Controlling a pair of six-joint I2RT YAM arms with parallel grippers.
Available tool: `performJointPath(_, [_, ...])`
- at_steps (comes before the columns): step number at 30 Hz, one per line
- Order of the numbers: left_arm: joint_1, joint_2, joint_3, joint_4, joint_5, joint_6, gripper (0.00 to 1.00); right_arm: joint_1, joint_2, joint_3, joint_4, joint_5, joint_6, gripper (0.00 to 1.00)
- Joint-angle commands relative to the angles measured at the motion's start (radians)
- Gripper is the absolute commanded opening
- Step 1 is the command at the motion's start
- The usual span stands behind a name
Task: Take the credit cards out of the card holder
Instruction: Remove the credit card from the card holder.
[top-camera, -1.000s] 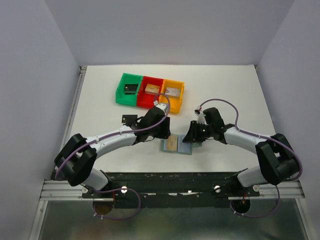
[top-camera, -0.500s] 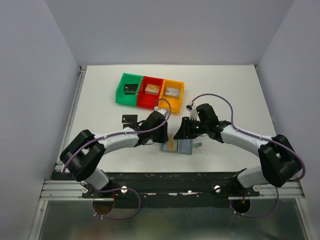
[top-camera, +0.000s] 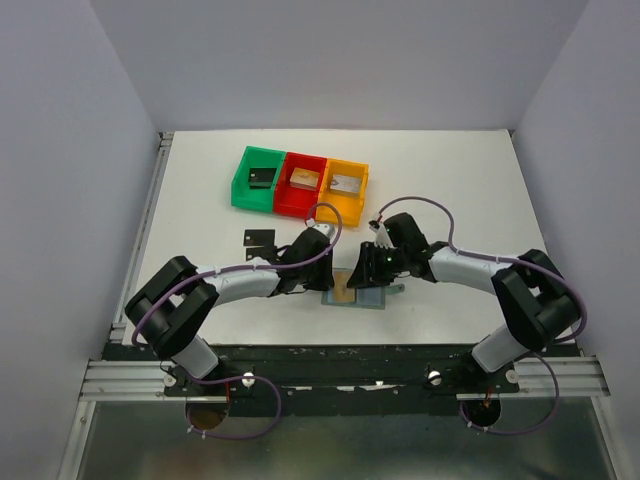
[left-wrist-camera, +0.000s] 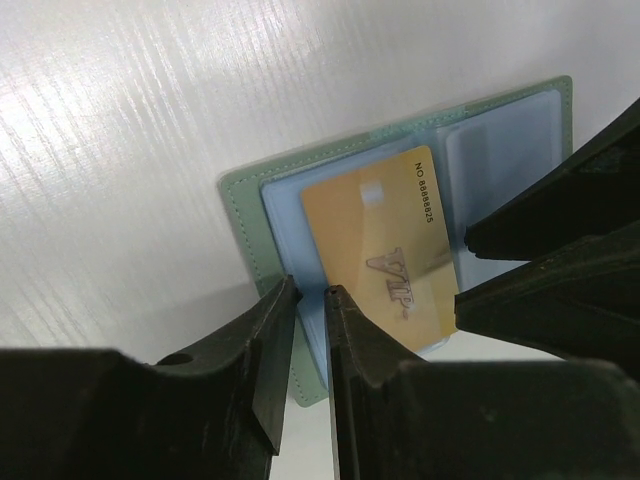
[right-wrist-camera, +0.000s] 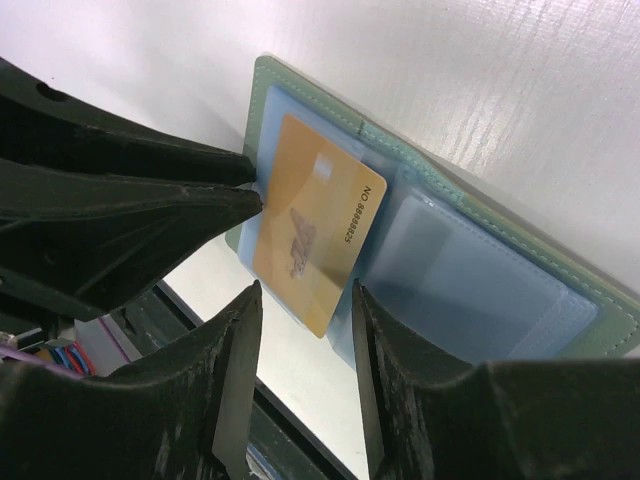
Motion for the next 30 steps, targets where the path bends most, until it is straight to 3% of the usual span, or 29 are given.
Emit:
performJointPath(1, [0.000, 0.004, -0.026, 0.025, -0.018, -0.017, 0.34, 0.002, 0.034, 0.009, 0.017, 0.011, 0.008, 0.49])
performJointPath(15, [0.000, -0.019, -0.052, 0.022, -0.057, -0.032, 0.41, 0.018, 0.077, 0.015, 0.103, -0.051, 0.037, 0.48])
performJointPath(30, [0.000, -0.060, -0.077, 0.004, -0.084, -0.038, 0.41, 0.021, 0.109, -0.019, 0.149, -0.050, 0.074, 0.45])
